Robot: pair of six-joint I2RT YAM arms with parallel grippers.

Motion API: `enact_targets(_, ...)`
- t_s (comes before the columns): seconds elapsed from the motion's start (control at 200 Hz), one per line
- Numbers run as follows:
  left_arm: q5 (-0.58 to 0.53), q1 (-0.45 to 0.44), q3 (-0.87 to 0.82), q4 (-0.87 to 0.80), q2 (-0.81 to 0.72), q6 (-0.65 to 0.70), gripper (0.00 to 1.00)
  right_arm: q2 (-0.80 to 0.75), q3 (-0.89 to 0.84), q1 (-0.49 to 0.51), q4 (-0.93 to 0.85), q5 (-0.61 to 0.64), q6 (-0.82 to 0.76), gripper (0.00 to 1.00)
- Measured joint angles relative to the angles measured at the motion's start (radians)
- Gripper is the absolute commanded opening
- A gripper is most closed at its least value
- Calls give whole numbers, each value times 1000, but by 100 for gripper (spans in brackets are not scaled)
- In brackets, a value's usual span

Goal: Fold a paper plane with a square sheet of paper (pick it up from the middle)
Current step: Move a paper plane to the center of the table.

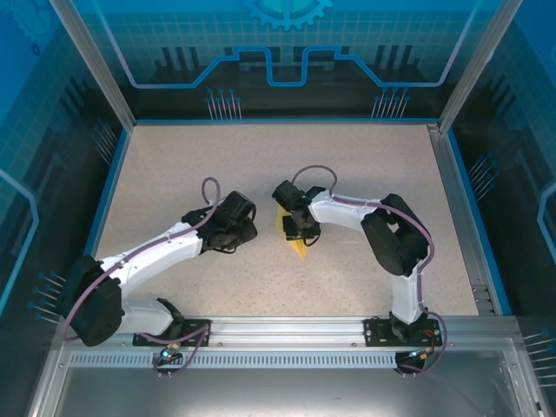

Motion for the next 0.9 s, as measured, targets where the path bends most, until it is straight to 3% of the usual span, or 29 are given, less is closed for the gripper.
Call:
enact_targets(0.295,0,7,0,4,-1,2,42,38,78,0,-39,35,-1,19)
enact_targets(0.9,0,27,-18,3,-46,4,42,145,229,-53,-83,43,29,23)
